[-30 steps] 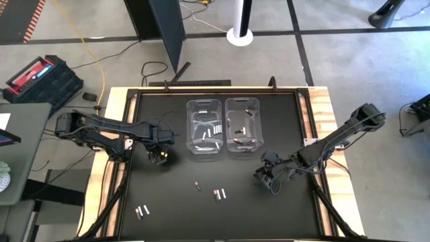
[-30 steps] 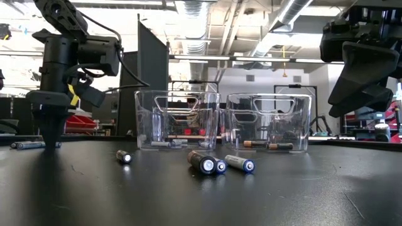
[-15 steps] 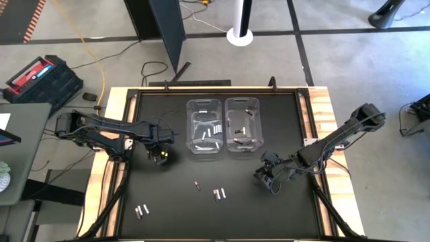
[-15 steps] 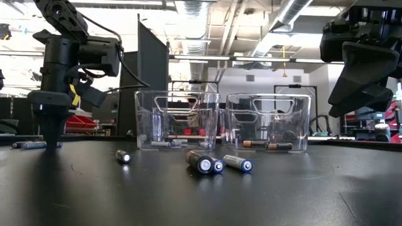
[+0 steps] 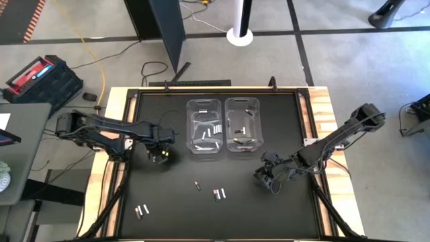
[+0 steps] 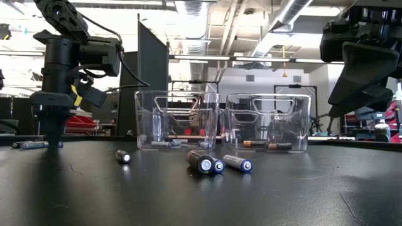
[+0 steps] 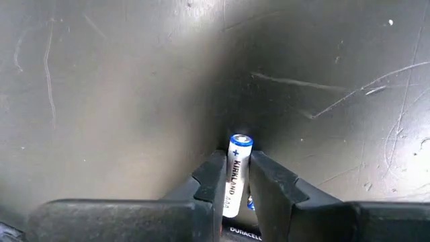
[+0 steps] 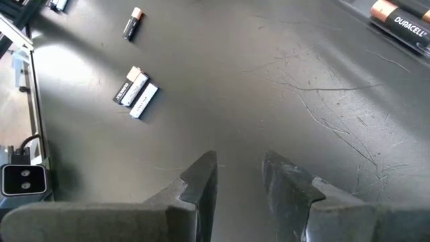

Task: Sort batteries
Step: Put the white battery into the left transparent bin

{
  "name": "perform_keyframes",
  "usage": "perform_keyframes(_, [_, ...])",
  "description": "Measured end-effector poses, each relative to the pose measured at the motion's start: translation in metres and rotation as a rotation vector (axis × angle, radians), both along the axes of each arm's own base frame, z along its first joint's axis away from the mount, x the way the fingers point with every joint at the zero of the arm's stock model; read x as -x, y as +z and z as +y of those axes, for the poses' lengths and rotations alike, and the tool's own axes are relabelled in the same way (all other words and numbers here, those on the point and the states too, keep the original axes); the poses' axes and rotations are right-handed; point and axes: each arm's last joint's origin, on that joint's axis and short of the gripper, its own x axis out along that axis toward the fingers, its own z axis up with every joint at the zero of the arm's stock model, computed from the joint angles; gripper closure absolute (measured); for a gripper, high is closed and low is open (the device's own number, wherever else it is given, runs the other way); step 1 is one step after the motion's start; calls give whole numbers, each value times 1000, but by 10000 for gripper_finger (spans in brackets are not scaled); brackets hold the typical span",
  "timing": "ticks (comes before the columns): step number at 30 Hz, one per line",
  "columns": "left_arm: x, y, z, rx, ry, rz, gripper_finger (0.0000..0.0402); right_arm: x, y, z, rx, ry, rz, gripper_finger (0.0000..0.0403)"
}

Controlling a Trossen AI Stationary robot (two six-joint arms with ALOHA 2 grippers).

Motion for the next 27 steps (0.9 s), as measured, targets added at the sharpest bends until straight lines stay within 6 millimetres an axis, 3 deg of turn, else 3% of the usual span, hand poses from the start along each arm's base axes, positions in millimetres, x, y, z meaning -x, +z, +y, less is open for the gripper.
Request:
perform_keyframes(16, [-26,41,6,-53,7,-105,343,0,0,0,12,12,-2,266])
perform_keyframes(27, [-20,41,4,-22,76,-43,342,0,0,0,12,12,-1,266])
